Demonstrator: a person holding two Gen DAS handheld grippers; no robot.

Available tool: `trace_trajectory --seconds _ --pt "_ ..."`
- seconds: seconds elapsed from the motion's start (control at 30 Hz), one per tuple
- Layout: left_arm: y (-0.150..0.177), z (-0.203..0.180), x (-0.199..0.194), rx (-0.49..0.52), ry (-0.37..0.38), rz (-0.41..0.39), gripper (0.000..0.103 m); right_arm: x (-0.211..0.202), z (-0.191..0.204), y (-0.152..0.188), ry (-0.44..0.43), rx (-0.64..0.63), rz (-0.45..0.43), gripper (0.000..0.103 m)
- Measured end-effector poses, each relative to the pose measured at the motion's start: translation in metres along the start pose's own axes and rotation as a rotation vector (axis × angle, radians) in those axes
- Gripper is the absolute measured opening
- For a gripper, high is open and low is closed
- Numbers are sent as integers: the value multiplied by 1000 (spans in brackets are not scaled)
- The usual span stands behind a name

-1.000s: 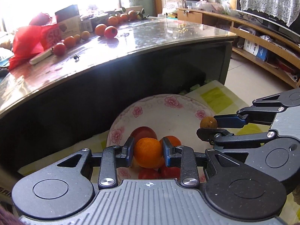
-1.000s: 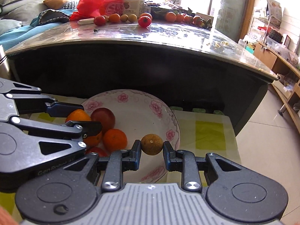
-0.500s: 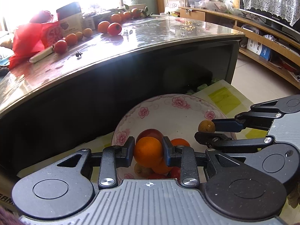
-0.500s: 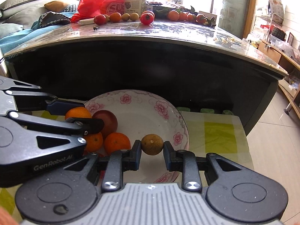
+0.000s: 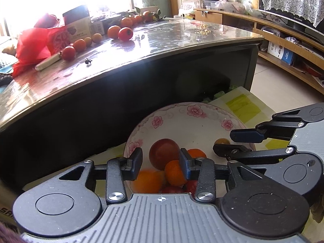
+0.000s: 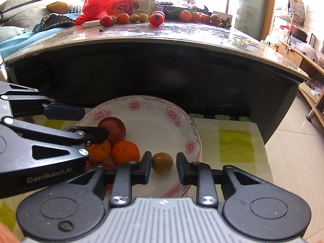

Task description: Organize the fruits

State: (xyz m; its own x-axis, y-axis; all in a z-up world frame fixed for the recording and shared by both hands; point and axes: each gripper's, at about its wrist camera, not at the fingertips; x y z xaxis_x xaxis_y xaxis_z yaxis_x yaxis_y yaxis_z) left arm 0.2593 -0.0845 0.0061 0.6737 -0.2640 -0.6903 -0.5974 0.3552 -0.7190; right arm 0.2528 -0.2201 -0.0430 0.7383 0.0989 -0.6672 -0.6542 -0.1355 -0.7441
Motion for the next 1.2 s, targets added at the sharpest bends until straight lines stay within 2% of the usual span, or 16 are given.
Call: trace_trajectory --seconds 0.37,0.67,0.8,1.2 --pt "2 -1 -15 11 -19 -20 56 -15 0 -1 10 8 -12 33" --pt "16 4 -38 -16 -43 -33 66 -34 1 0 33 40 -5 34" --pt "23 8 -50 -36 -50 -41 71 -46 7 1 39 28 -11 39" --pt "37 11 -78 -81 -95 -72 83 -74 18 8 55 26 -19 44"
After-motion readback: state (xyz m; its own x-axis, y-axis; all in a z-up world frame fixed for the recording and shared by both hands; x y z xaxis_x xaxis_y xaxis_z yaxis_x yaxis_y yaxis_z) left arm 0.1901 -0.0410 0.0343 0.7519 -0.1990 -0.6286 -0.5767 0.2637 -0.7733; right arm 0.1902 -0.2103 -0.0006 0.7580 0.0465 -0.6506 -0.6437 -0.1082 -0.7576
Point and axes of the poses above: each gripper's, at about its wrist camera, not at the fingertips, and x roughly the way its jaws point, z to its left, y to its underside, and after that the axes turned 4 degrees about -x, right-handed
